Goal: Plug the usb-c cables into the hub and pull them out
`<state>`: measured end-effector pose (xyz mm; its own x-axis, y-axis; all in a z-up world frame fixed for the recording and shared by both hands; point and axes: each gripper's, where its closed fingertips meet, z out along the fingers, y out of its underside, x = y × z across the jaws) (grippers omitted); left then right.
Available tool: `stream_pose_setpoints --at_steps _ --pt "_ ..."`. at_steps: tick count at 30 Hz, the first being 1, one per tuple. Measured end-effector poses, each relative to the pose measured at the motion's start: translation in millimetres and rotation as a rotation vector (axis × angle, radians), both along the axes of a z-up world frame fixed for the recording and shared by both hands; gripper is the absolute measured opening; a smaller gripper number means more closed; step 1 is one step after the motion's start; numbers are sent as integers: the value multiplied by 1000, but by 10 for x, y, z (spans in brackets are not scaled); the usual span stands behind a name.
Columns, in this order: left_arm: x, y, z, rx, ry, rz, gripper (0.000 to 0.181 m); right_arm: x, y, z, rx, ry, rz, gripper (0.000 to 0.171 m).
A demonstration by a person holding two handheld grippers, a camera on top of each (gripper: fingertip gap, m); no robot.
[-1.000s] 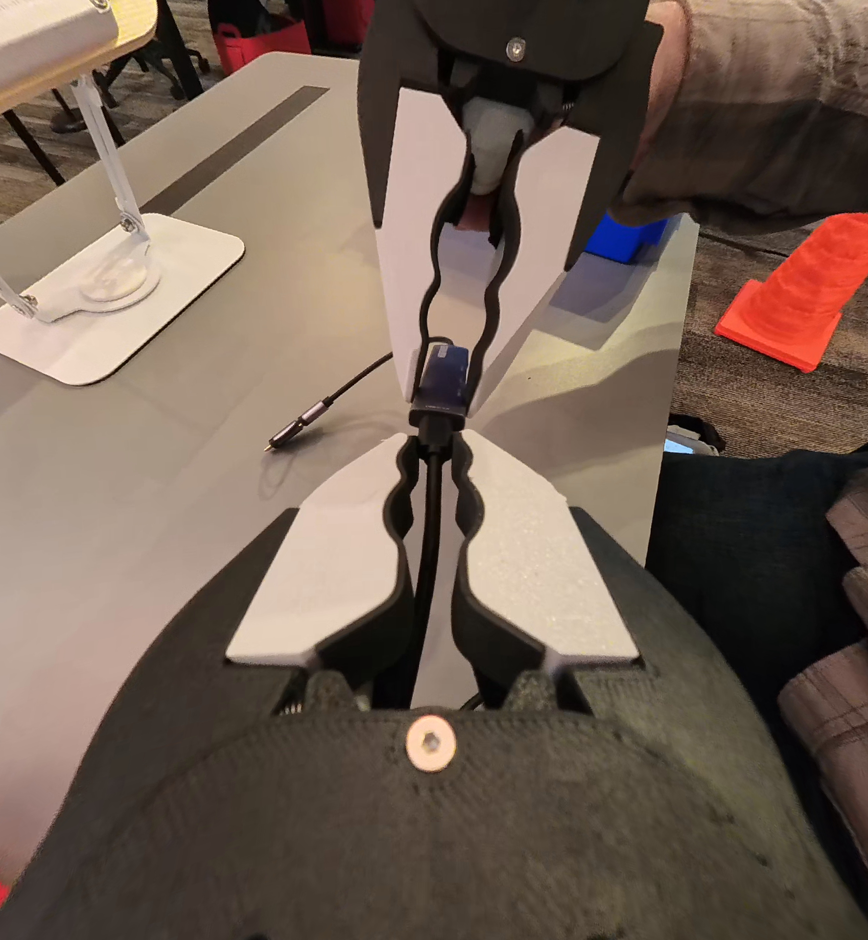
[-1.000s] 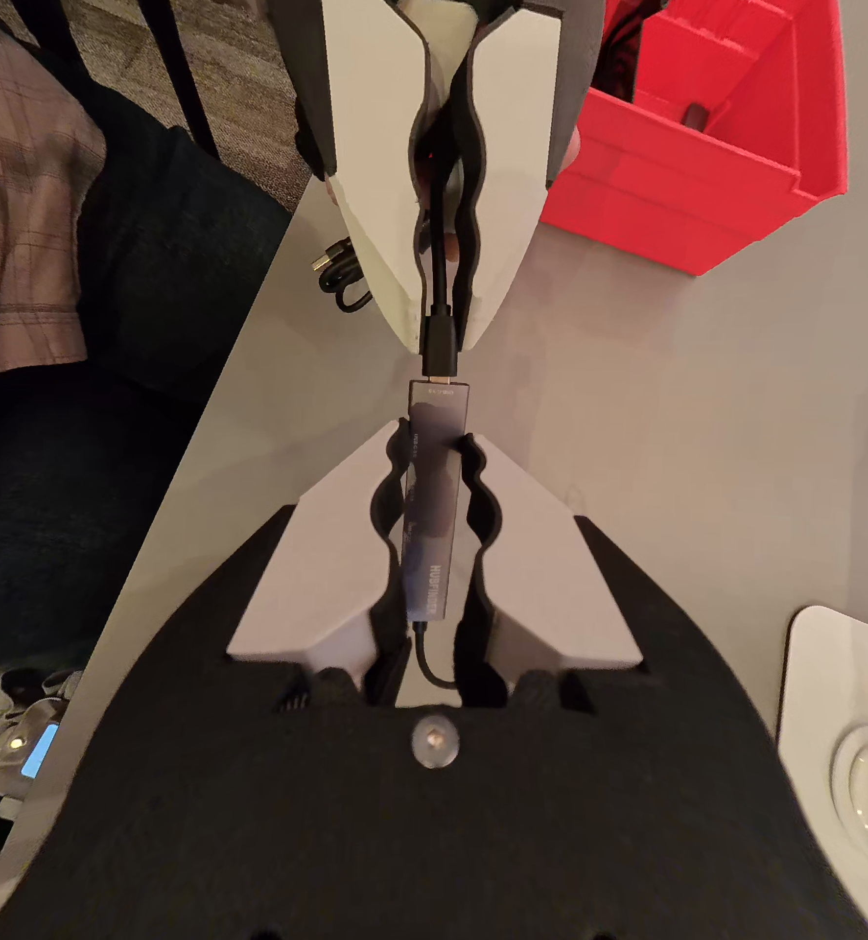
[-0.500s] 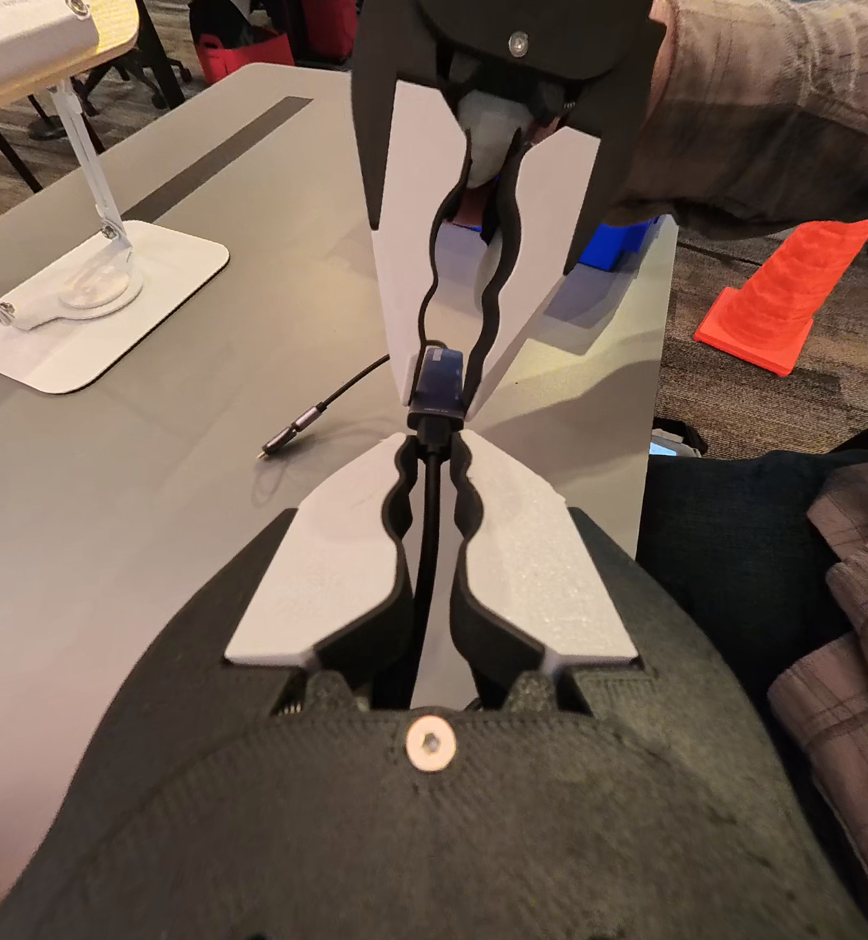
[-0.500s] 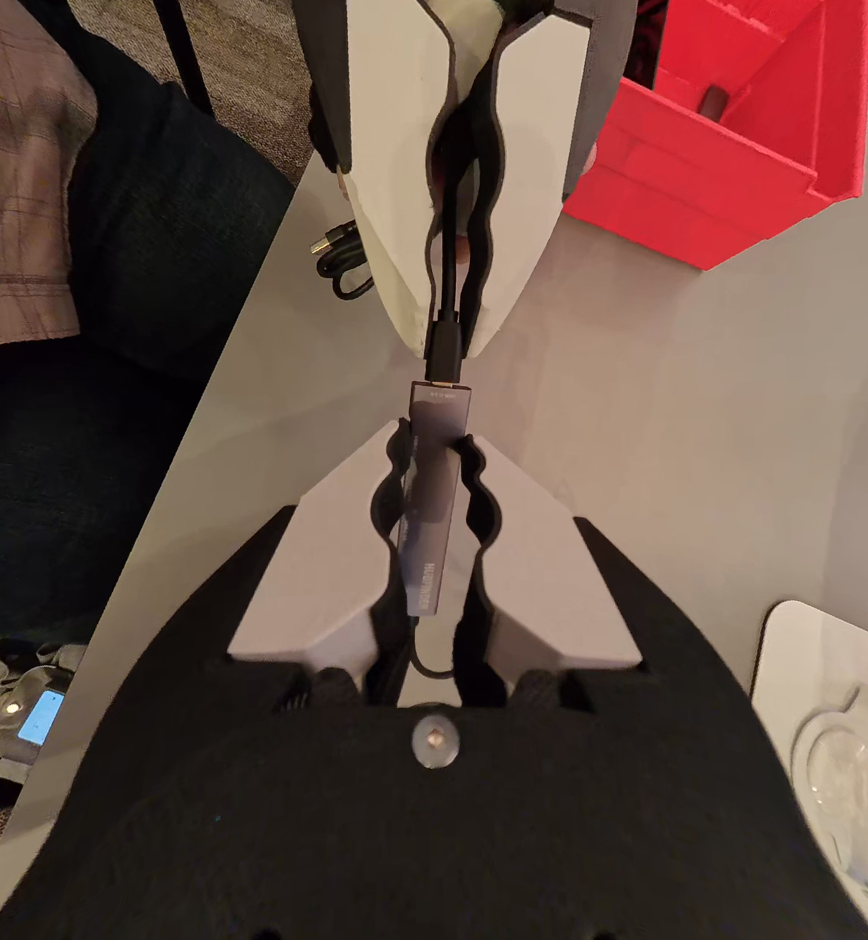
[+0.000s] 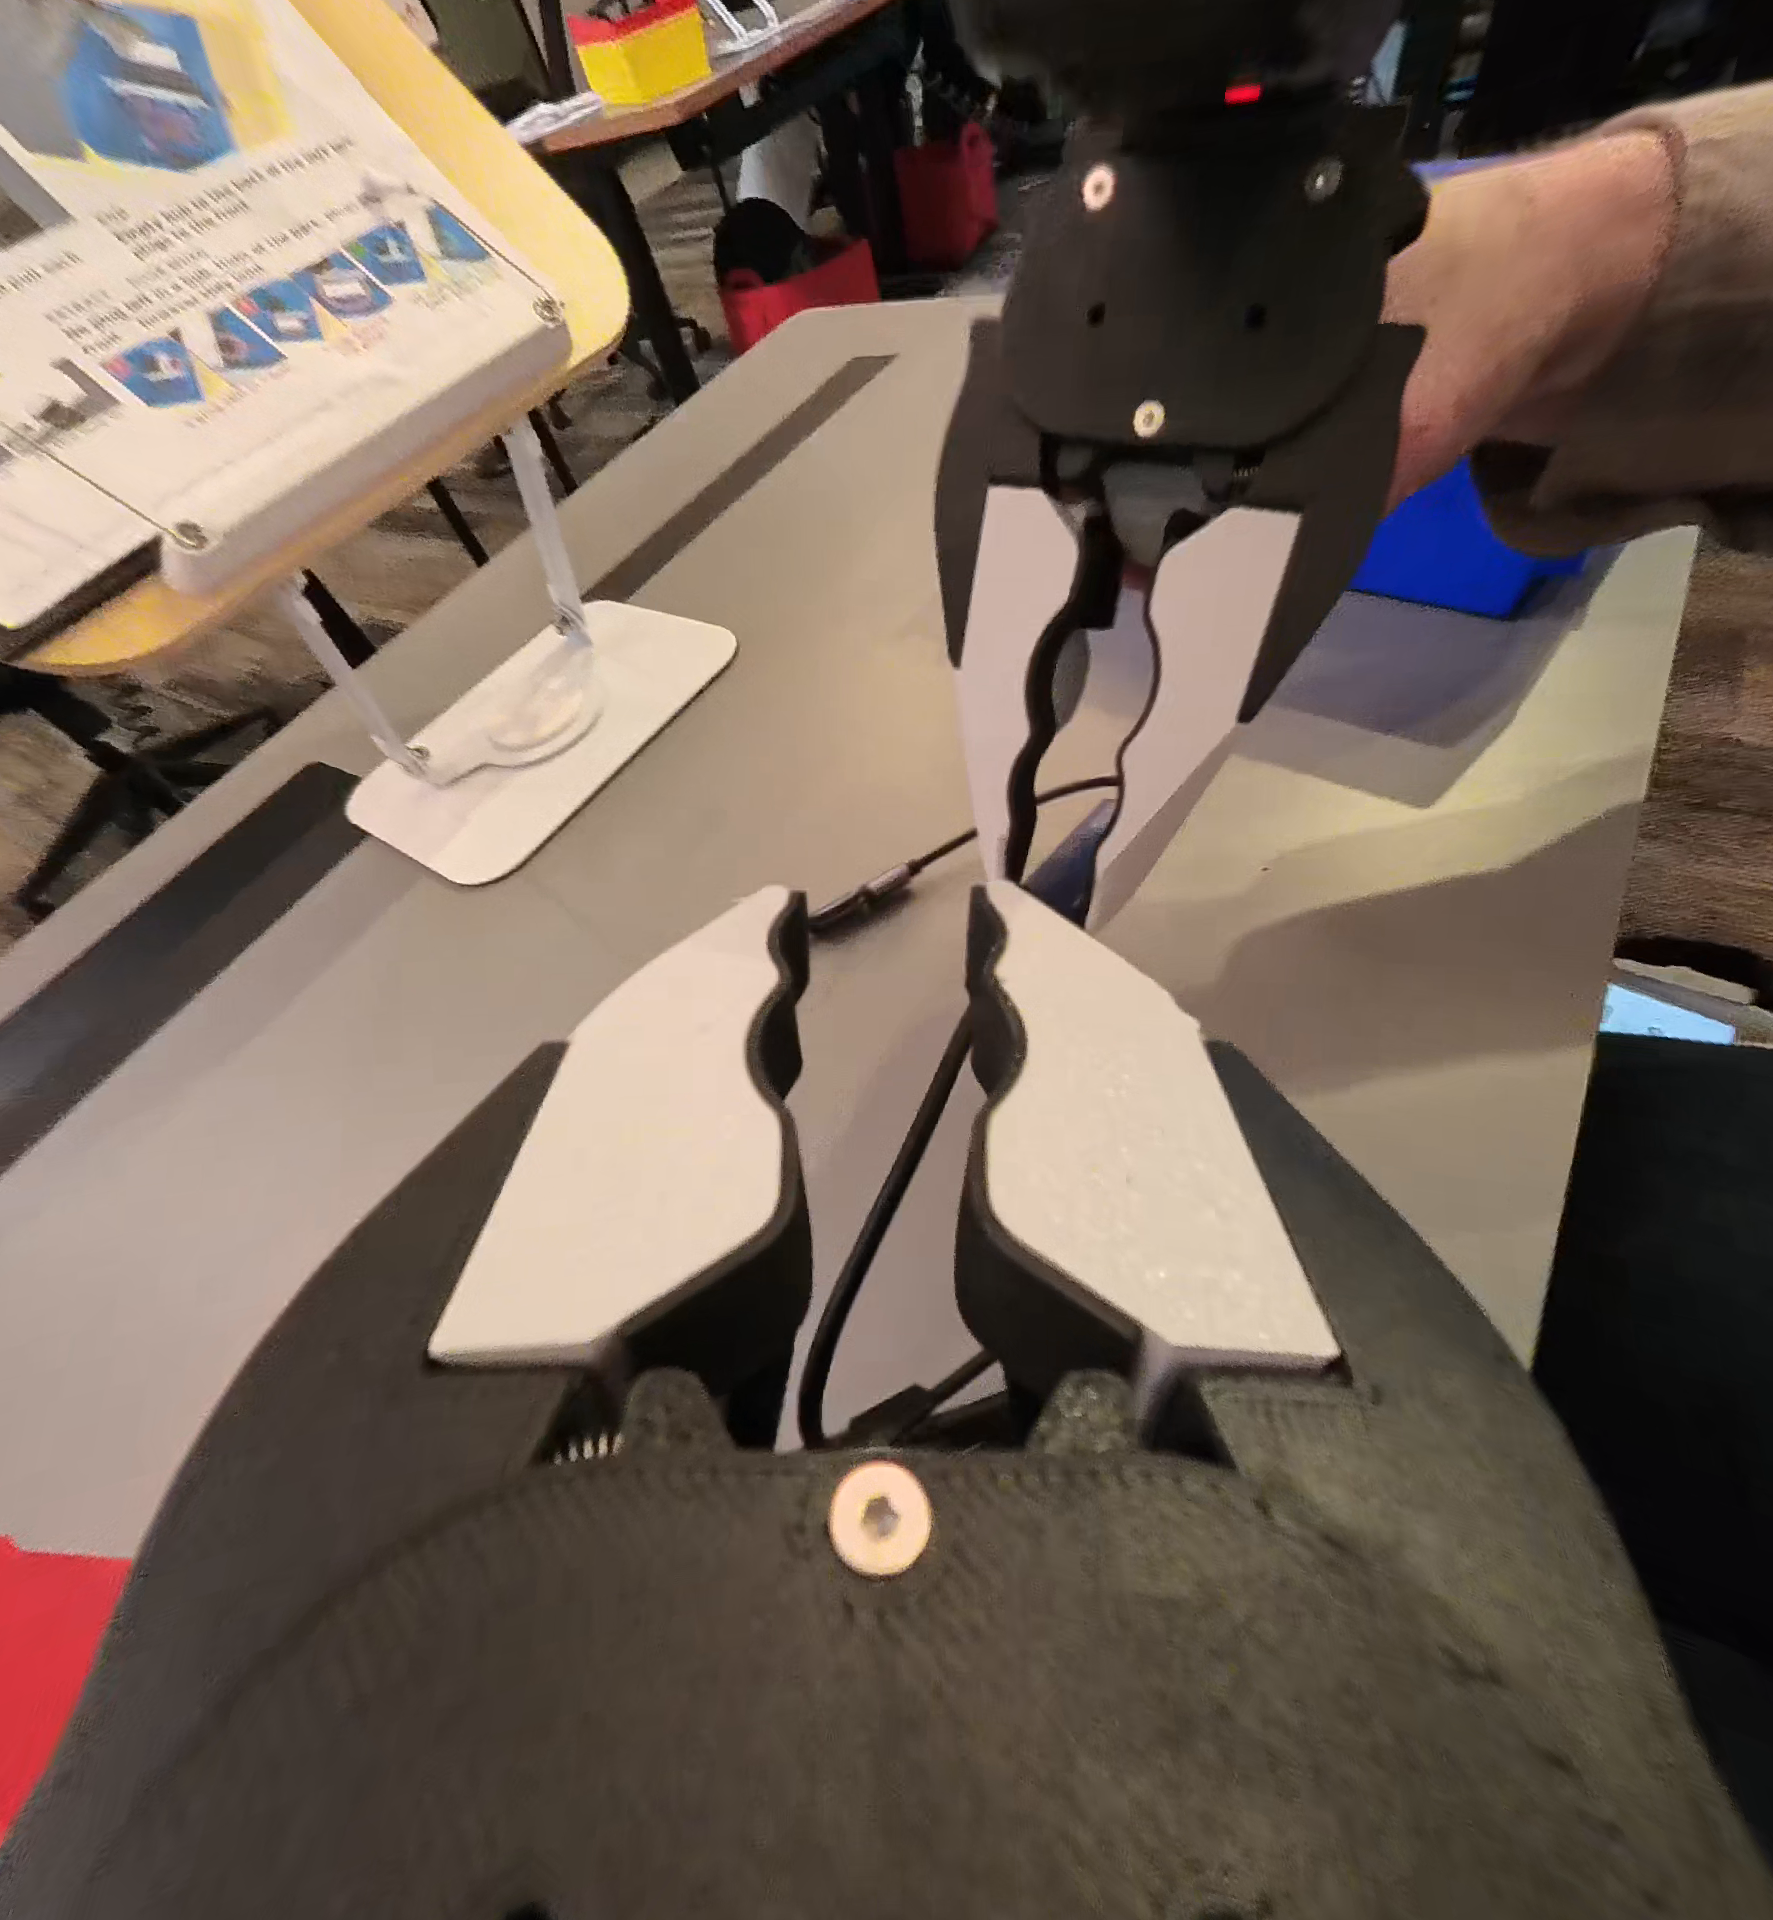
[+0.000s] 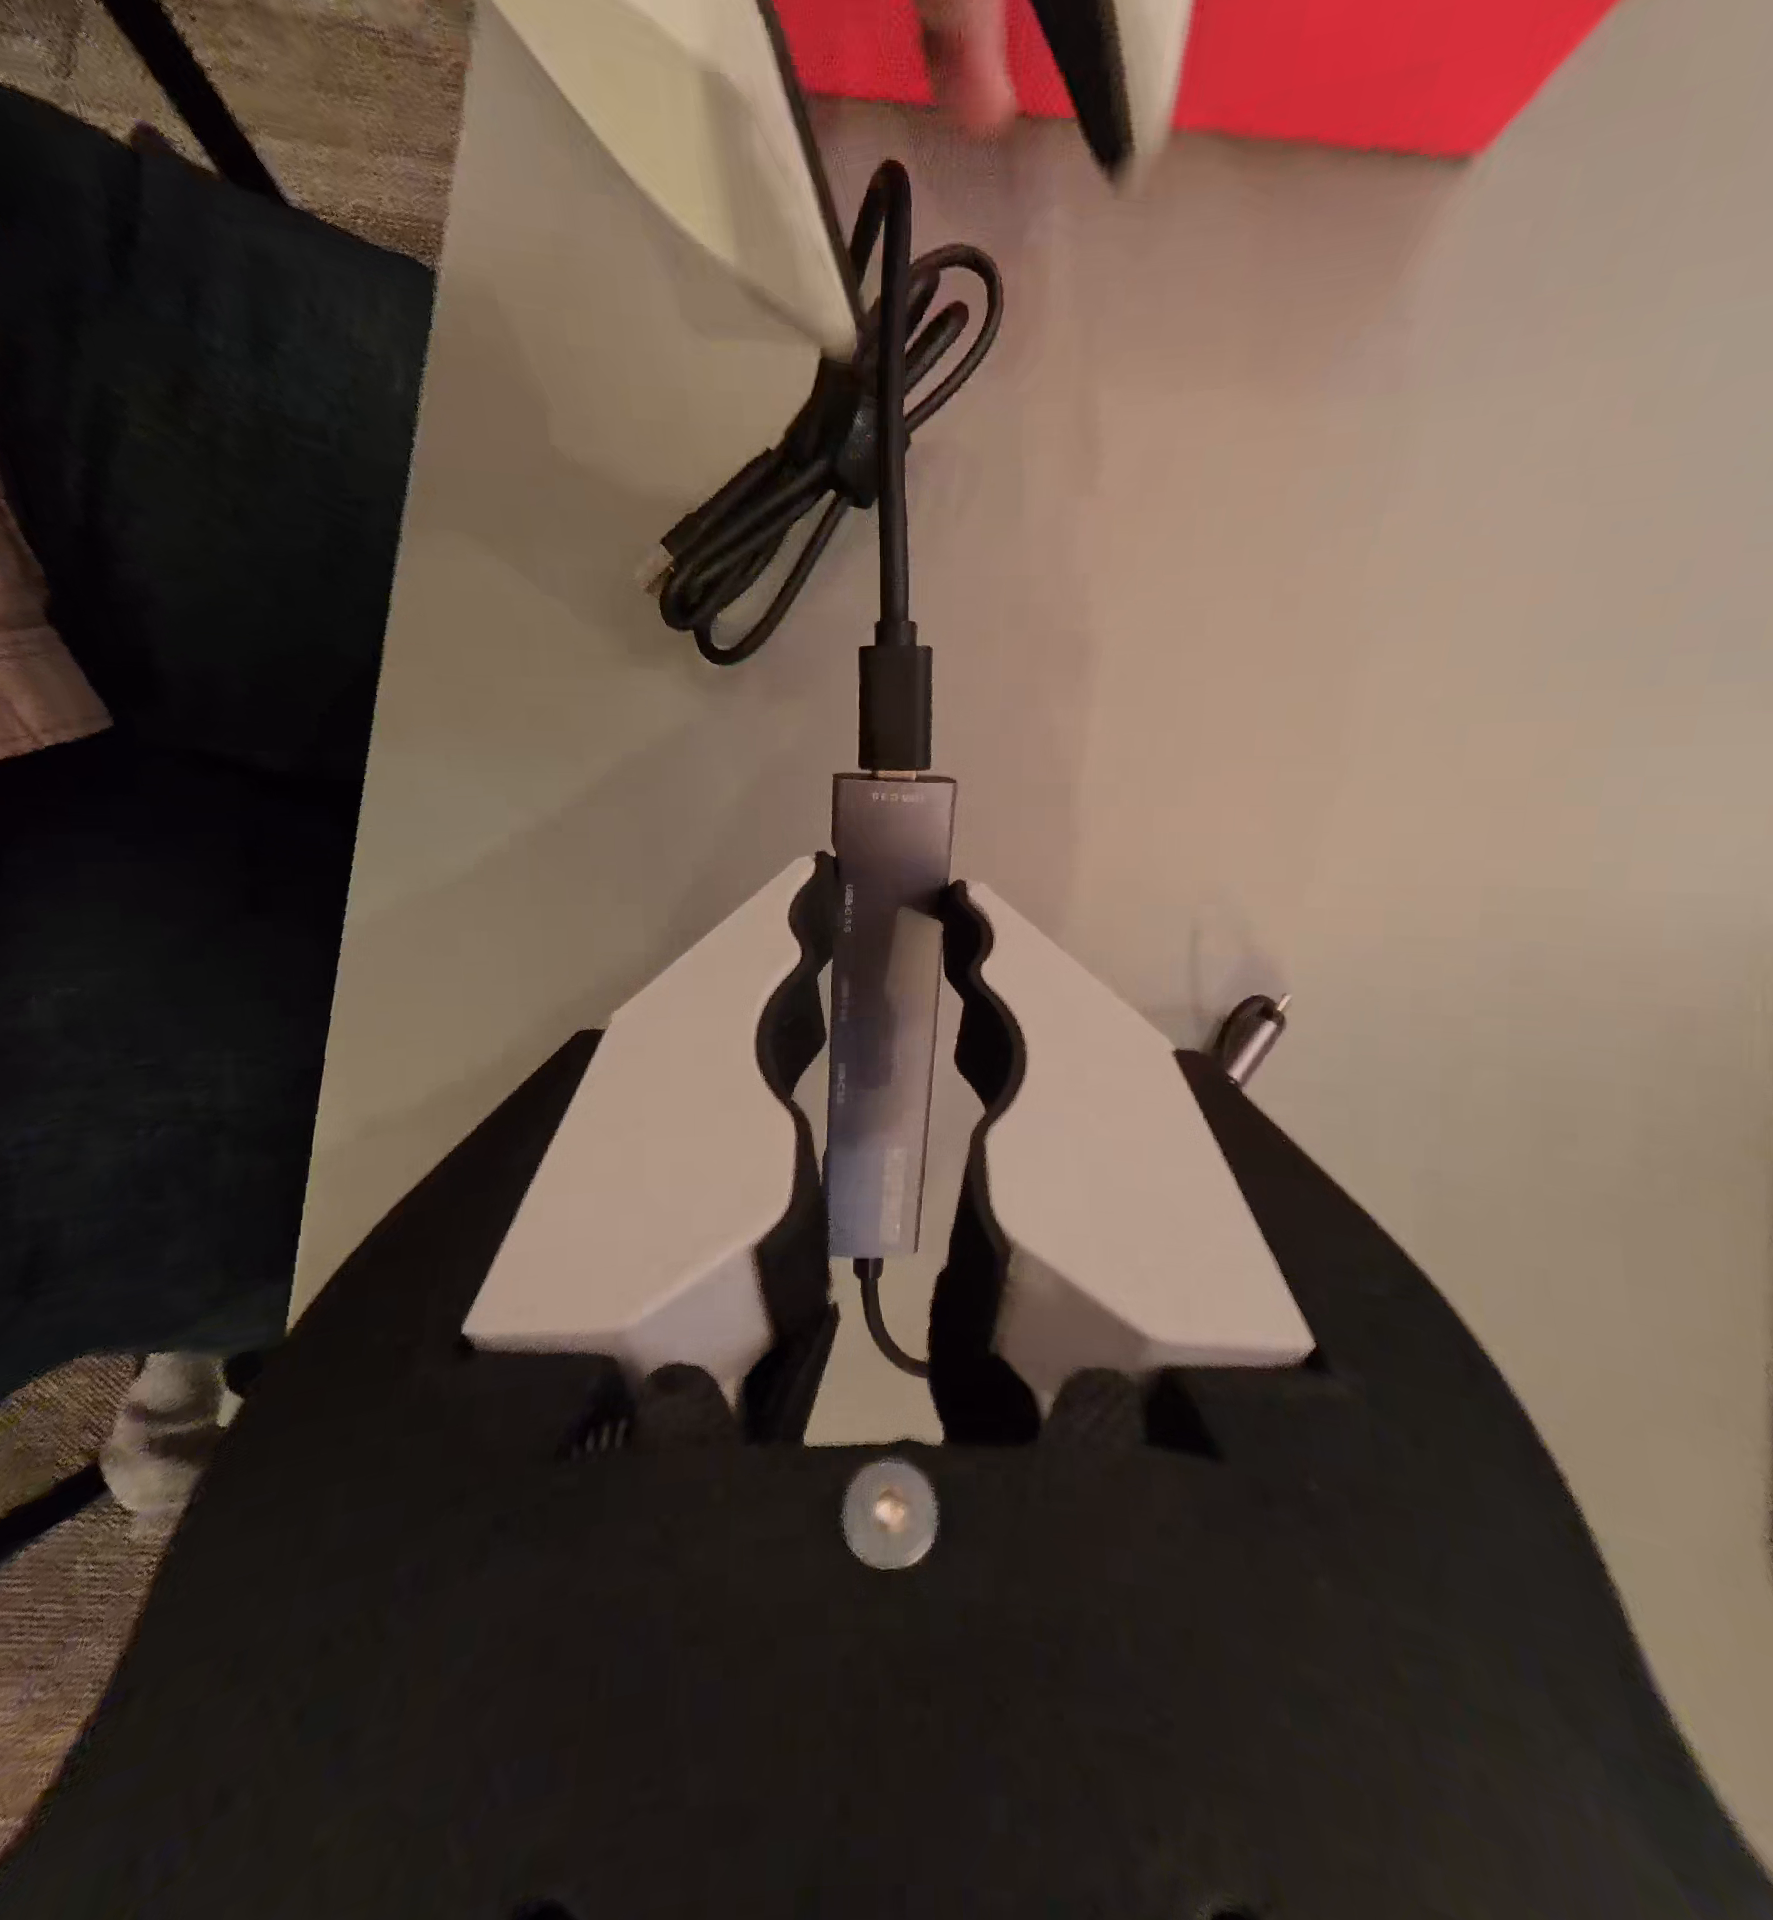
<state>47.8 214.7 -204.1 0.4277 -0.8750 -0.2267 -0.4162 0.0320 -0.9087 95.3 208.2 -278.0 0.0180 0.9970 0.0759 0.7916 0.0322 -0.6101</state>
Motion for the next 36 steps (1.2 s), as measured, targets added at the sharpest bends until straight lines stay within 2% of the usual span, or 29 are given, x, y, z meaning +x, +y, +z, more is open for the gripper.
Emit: stream_pose_setpoints --at_steps 3,11,14,20,25,27,33,36 --pt "-30 -15 55 25 23 6 27 112 106 -81 -70 11 -142 18" --pt "-87 -37 40 35 51 26 24 665 552 -406 -174 65 -658 18" --pt "-109 -22 23 21 55 38 23 777 585 -561 -176 51 -746 18" --pt "-100 -56 -57 2 91 24 23 677 463 -672 -197 31 -727 20" --pt "-162 -76 -59 20 146 16 26 653 383 -611 -179 7 -670 42" --pt "-285 -54 21 38 182 22 26 663 378 -537 -151 23 -666 41" --pt "-1274 278 547 116 280 235 26 700 345 -280 -115 116 -676 42" --pt "-1953 462 598 131 379 398 23 733 331 -247 -111 130 -686 42"
